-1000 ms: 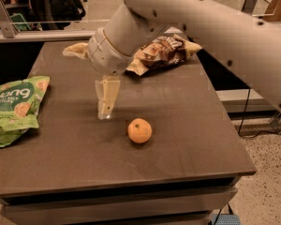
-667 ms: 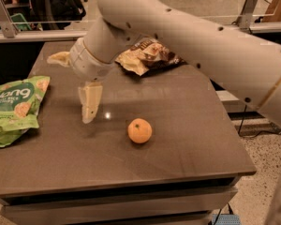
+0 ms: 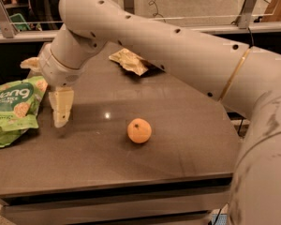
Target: Pick green rice chip bag
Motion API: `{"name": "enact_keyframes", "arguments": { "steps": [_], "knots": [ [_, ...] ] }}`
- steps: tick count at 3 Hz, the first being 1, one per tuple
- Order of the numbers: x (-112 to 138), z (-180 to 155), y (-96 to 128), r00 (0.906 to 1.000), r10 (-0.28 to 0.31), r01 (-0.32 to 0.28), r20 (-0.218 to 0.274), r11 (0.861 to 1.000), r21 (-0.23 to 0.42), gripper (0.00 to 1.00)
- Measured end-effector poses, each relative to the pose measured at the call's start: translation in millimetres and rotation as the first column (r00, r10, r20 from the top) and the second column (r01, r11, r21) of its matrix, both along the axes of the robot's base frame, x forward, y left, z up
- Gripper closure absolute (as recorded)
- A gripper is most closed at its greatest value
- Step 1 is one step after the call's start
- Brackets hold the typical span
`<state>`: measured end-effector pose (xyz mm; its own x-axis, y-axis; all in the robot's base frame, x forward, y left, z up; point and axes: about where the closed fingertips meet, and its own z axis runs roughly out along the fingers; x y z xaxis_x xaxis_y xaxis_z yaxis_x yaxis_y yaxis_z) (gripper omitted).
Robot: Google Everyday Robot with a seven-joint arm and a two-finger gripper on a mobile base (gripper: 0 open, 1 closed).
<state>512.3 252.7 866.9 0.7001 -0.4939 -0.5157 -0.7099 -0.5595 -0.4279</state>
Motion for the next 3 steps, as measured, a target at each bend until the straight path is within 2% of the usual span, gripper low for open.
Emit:
{"name": "enact_keyframes", "arguments": {
  "steps": [2,3],
  "knots": [
    [-7,-13,48,0.9966,-0.061,0.061,-0.055,0.998,-0.004,0.00],
    [-11,-22,57,0.9918,-0.094,0.092,-0.086,0.996,-0.021,0.16]
  ]
}}
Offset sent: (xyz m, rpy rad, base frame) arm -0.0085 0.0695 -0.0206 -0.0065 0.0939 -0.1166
